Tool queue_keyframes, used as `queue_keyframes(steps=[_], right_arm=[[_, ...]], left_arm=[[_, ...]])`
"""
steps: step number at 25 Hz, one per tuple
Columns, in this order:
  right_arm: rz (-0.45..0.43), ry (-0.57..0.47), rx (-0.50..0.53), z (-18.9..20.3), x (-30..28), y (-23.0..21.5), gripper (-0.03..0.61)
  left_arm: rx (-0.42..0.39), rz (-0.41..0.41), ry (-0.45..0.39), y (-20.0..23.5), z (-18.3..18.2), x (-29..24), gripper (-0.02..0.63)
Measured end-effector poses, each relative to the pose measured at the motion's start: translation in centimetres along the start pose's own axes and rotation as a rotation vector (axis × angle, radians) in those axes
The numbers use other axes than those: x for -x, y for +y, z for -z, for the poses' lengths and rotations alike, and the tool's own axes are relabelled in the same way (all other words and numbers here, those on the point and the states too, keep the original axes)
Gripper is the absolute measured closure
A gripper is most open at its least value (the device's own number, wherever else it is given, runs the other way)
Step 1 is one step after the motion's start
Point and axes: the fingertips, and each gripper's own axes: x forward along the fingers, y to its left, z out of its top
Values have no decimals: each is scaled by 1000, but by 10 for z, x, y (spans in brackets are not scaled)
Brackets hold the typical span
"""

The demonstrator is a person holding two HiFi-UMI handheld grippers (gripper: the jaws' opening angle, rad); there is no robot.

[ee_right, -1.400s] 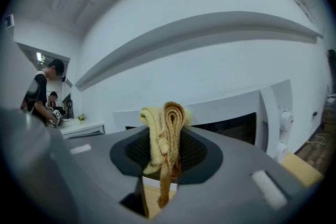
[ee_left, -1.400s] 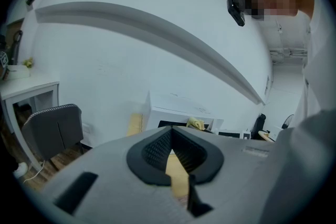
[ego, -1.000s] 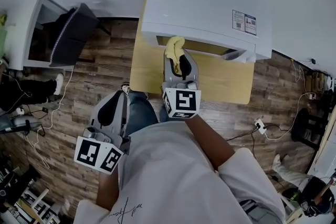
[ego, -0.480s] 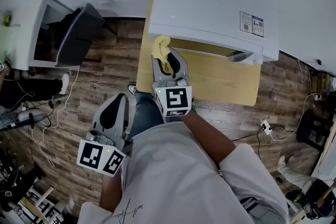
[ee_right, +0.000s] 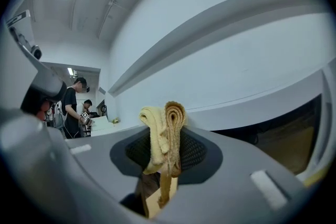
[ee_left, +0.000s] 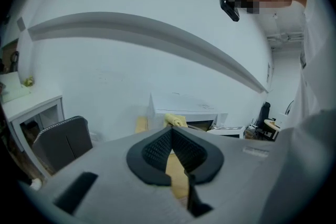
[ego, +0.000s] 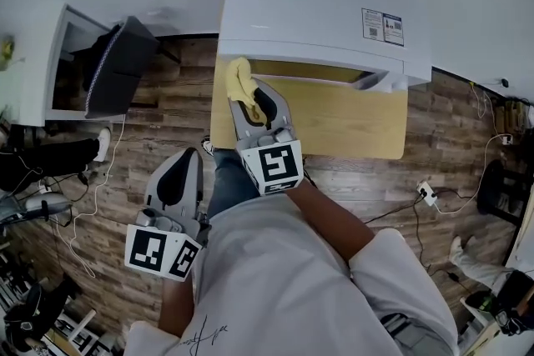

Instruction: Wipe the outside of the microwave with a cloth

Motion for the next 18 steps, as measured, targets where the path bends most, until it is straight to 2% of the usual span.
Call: queue_keyframes(steps=[5, 12, 18], right_arm=[[103, -5, 14, -4, 44, -48, 459], [342, -7, 23, -6, 122, -142, 459], [563, -15, 38, -5, 189, -222, 458]], left_arm=[[18, 66, 9, -24, 9, -13, 623], [6, 141, 14, -59, 15, -32, 623], [-14, 165, 28, -77, 18, -37, 623]])
